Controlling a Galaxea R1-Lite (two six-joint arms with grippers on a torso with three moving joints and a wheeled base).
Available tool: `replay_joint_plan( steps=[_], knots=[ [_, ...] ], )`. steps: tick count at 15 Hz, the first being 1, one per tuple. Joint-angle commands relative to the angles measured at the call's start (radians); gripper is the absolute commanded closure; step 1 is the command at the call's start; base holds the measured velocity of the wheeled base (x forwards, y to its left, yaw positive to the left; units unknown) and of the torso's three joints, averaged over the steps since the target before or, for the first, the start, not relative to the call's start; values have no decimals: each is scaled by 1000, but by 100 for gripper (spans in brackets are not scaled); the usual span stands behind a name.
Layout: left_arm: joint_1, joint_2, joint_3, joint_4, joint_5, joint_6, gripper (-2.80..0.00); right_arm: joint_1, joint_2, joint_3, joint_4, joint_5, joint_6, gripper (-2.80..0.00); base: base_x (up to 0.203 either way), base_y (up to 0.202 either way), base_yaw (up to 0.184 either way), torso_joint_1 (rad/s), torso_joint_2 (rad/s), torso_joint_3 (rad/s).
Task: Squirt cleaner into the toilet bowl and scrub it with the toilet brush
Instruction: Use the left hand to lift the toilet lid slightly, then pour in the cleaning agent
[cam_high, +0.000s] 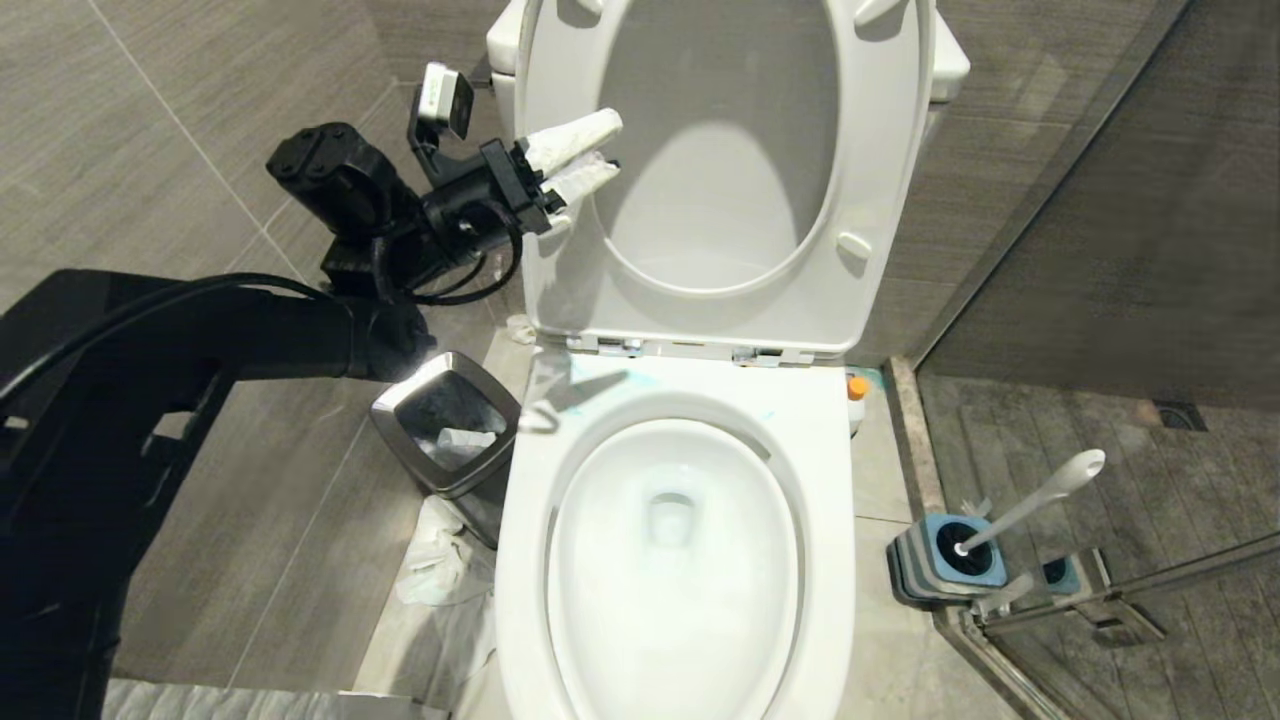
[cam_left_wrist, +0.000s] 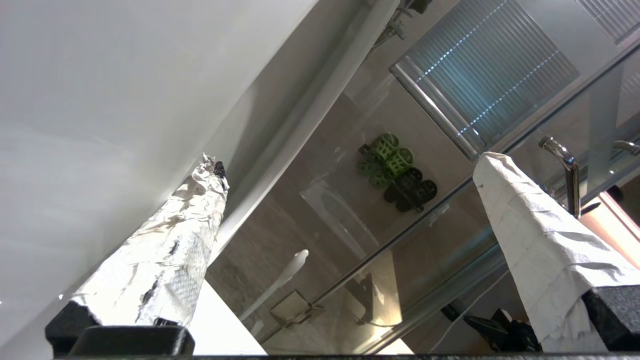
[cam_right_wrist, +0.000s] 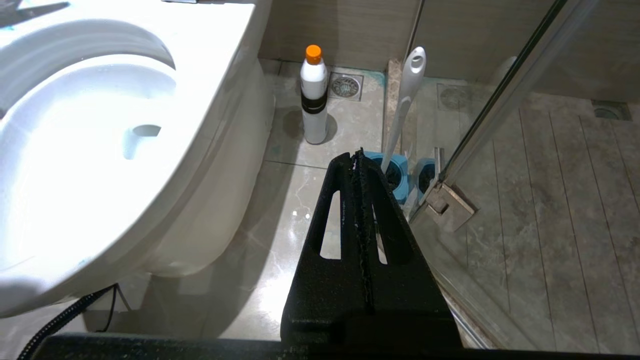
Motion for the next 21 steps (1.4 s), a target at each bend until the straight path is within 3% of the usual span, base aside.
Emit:
replay_joint_plan(
  steps=[1,4,7,10,12,15,16,17,19,21],
  knots=[
    [1,-3,0,-2,-1,-10,-280,0,0,26,-1,-1,1,0,0,0,0,0,0,0],
    [-2,-91,21,20,3,-97,-280,0,0,25,-1,-1,1,0,0,0,0,0,0,0],
    [-2,-223,86,57,13,-267,-280,0,0,25,-1,-1,1,0,0,0,0,0,0,0],
    [-8,-385,166,166,38,-445,-280,0,0,26,-1,-1,1,0,0,0,0,0,0,0],
    [-11,-469,176,311,50,-569,-280,0,0,26,-1,-1,1,0,0,0,0,0,0,0],
    [-13,-549,174,610,61,-614,-280,0,0,25,-1,-1,1,0,0,0,0,0,0,0],
    [-13,-571,172,711,63,-594,-280,0,0,26,-1,-1,1,0,0,0,0,0,0,0],
    [-14,-590,170,817,63,-511,-280,0,0,26,-1,-1,1,0,0,0,0,0,0,0],
    [-23,-612,160,1057,75,-256,-280,0,0,26,-1,-1,1,0,0,0,0,0,0,0],
    [-48,-621,142,1267,176,64,-280,0,0,26,-1,-1,1,0,0,0,0,0,0,0]
  ],
)
